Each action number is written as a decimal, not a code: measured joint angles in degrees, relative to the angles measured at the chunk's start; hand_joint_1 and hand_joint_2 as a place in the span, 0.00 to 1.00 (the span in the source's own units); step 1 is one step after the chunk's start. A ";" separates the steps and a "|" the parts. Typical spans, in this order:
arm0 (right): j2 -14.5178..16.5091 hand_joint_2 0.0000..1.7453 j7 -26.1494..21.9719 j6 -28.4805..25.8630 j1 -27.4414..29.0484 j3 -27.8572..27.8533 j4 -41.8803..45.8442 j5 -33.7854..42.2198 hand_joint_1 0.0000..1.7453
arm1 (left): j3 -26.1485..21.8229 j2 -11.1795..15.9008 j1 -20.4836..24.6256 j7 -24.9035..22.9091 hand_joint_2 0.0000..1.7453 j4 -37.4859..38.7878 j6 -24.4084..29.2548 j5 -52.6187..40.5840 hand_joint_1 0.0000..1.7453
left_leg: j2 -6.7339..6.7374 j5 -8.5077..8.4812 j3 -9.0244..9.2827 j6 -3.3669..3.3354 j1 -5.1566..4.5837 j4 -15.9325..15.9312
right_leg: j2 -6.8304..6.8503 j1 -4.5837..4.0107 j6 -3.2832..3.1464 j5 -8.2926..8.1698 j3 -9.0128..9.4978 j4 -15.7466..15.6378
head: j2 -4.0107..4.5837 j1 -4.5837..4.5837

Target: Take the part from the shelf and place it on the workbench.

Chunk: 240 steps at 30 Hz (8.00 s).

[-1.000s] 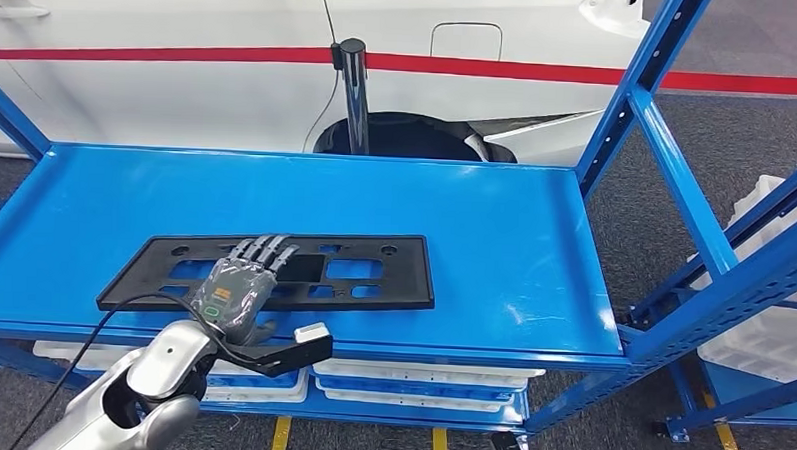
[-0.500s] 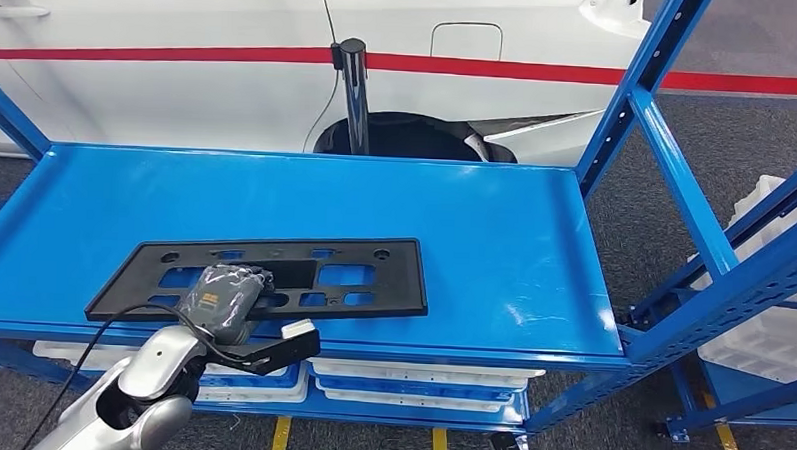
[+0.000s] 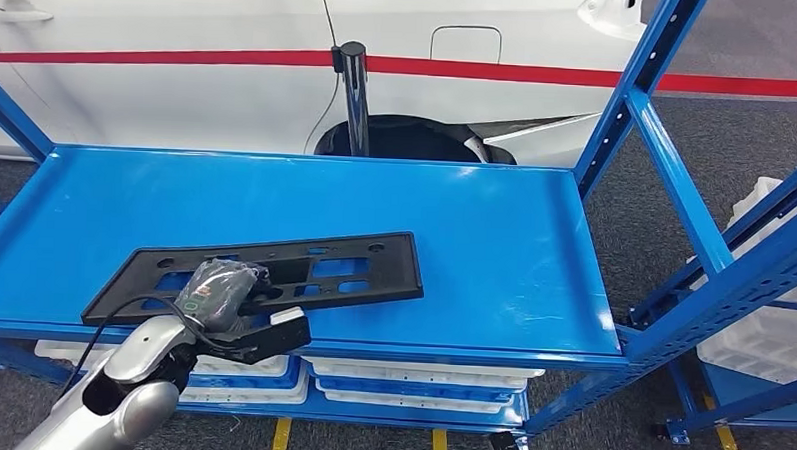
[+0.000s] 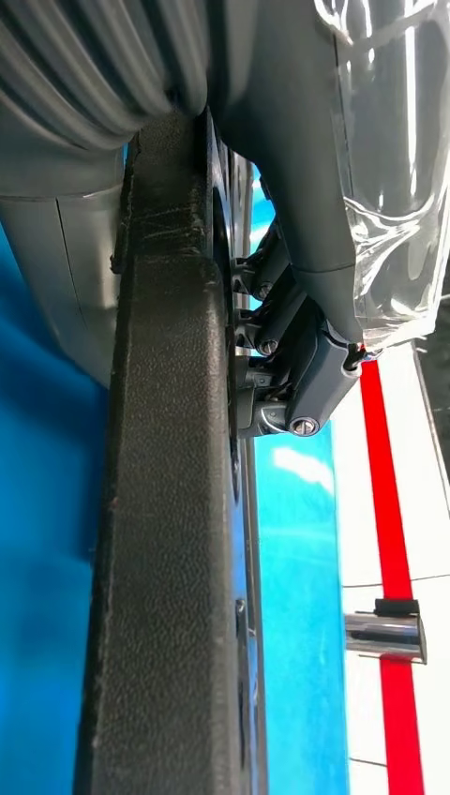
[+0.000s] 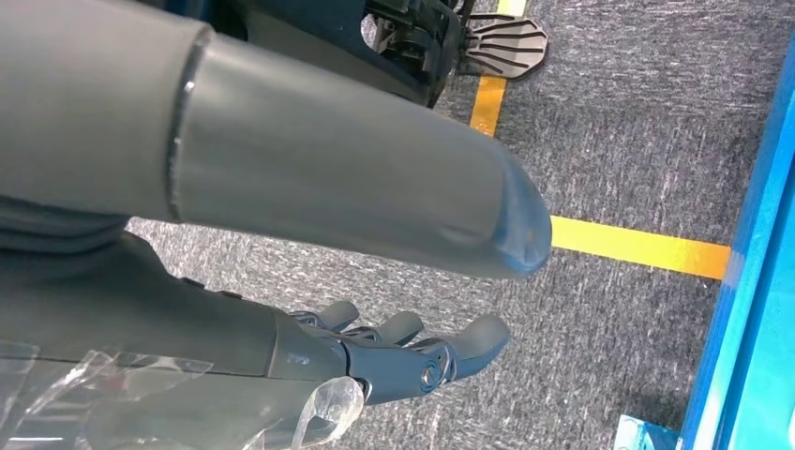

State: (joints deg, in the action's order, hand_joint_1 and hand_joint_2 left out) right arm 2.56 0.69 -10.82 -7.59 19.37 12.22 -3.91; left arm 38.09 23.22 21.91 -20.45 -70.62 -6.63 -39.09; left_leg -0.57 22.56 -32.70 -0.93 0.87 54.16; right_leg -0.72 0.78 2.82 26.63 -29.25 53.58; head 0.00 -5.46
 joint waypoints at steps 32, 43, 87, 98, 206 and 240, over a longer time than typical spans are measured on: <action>0.54 0.00 -0.78 -2.45 0.72 0.90 -0.02 2.67 0.00 | -14.40 -9.02 0.96 17.50 1.00 -21.80 40.82 29.24 1.00 | 0.02 0.20 -0.07 -0.27 -0.32 0.20 | 0.01 0.55 0.15 0.02 -0.03 -0.09 | 0.01 0.00; 0.68 0.00 -0.92 -2.99 0.92 0.92 -0.05 3.28 0.00 | -14.22 -11.19 1.85 17.04 1.00 -26.10 44.44 25.31 1.00 | 0.37 -0.74 0.41 -1.74 0.28 -1.06 | 0.15 0.85 1.41 8.39 -7.49 16.95 | 0.01 0.21; 0.31 0.00 -3.31 -3.61 -0.16 0.95 -0.22 4.55 0.00 | -12.87 -12.64 4.75 15.57 1.00 -27.57 44.89 23.48 1.00 | 0.87 7.42 -6.59 1.68 0.87 12.86 | 0.27 0.68 -1.98 -0.60 -2.33 2.15 | 0.00 -0.06; -0.09 0.00 -3.75 -3.42 -0.22 0.87 -0.23 5.76 0.00 | -12.94 -12.63 5.00 15.31 1.00 -27.59 45.29 23.41 1.00 | 0.97 4.55 6.06 -1.74 -1.13 -0.97 | 0.43 -0.06 -0.48 -5.54 -6.89 1.72 | 0.01 -0.03; -1.32 0.00 -3.04 -2.64 0.66 1.03 -0.28 7.35 0.00 | -12.17 -12.78 3.90 15.02 1.00 -27.54 44.98 28.27 1.00 | -5.04 -0.56 -0.13 -0.36 -0.85 -0.13 | -2.17 -0.19 -1.81 -0.84 -0.30 0.55 | 0.01 0.23; -1.22 0.00 -3.48 -1.79 0.53 1.42 -0.28 7.52 0.00 | -12.99 -12.63 5.00 13.96 1.00 -27.56 44.88 28.26 1.00 | -1.29 4.66 -5.02 1.32 -0.12 9.70 | 0.20 0.54 -1.53 -0.65 -1.71 2.00 | 0.00 -0.35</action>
State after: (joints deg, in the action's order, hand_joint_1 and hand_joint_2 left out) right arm 1.33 -2.78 -12.61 -7.06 20.79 11.93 3.61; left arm 25.10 10.59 26.90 -6.49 -98.18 38.25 -10.83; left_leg -1.86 27.21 -37.71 0.39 0.75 63.86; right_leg -0.53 1.32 1.29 25.98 -30.96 55.58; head 0.00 -5.82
